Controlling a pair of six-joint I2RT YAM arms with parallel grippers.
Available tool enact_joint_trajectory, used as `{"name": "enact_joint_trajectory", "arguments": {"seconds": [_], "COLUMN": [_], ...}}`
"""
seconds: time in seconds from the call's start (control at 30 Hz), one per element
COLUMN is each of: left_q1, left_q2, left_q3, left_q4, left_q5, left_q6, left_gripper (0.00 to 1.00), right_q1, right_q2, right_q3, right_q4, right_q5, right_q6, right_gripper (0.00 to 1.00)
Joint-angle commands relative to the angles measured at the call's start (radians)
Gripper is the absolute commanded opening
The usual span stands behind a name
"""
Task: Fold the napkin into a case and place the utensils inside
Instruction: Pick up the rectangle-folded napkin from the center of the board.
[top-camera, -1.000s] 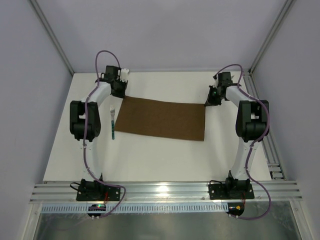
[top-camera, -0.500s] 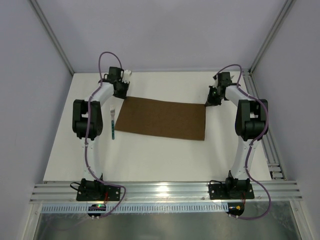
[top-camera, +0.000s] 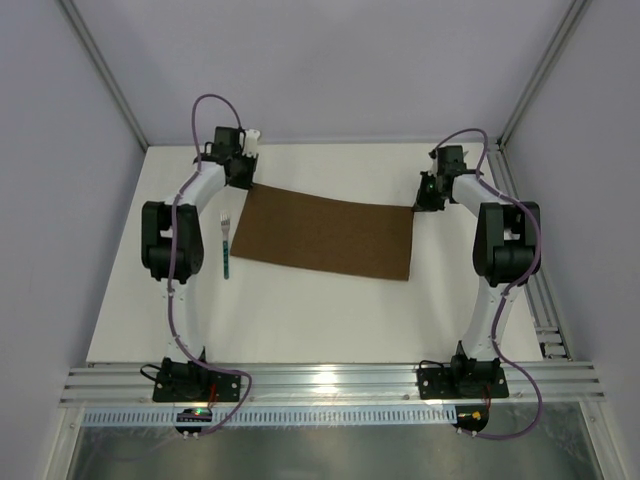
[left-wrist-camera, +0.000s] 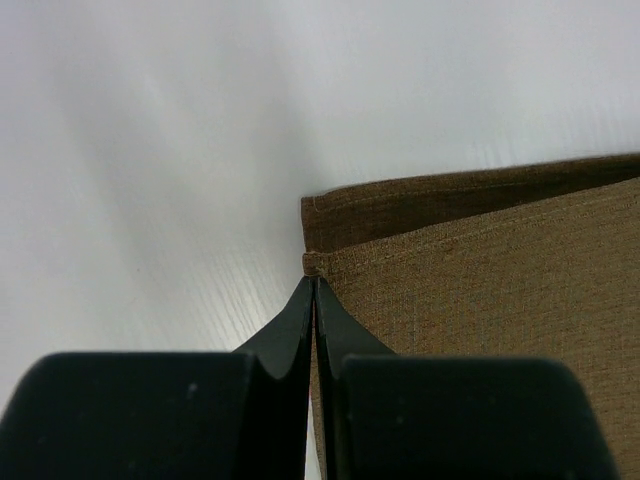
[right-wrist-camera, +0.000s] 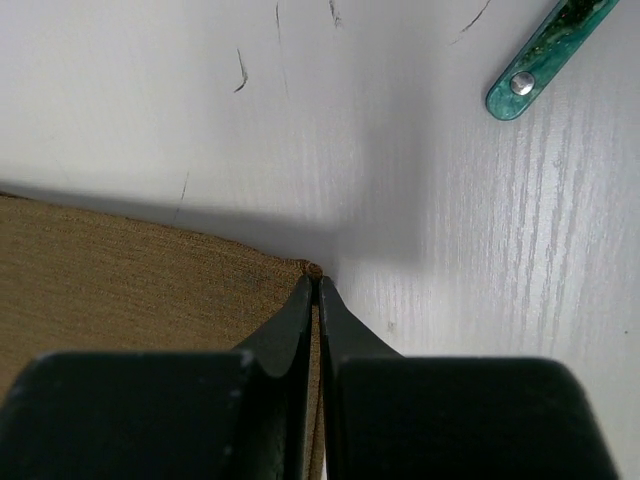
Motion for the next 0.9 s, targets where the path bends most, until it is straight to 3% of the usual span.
{"name": "enact_joint_trajectory", "arguments": {"seconds": [0.0,0.53,0.6,0.63,0.73,0.77,0.87], "left_q1": [-0.005,-0.025,-0.026,-0.026,-0.029,-0.028,-0.028], "left_q2": [-0.059,0.082,0.097,0.102,0.114,0.11,0.064], "left_q3": [0.054,0.151,0.151,0.152,0.155,0.16,0.164], "left_q4": [0.038,0.028,0.033,0.033,0.035,0.033,0.018], "left_q5": [0.012,-0.04,-0.042,-0.044,-0.065,-0.073,-0.085], "left_q6": [-0.012,-0.001,-0.001,-0.001,0.005,0.003,0.0], "left_gripper": [0.0,0.0,0.0,0.0,0.18,0.29,0.39], "right_q1": [-0.029,-0.037,-0.037,-0.037,-0.038,-0.037,-0.035], "right_q2": [-0.092,-0.024,-0.015,-0.009,-0.001,-0.007,-0.05], "right_q3": [-0.019,0.019,0.027,0.03,0.047,0.058,0.053], "right_q4": [0.052,0.045,0.045,0.045,0.027,0.015,-0.016], "right_q5": [0.033,0.018,0.016,0.011,0.013,0.024,0.051], "right_q6": [0.011,0.034,0.036,0.035,0.023,0.023,0.011], "right_gripper": [0.04,0.04,0.06,0.13,0.37,0.39,0.46]}}
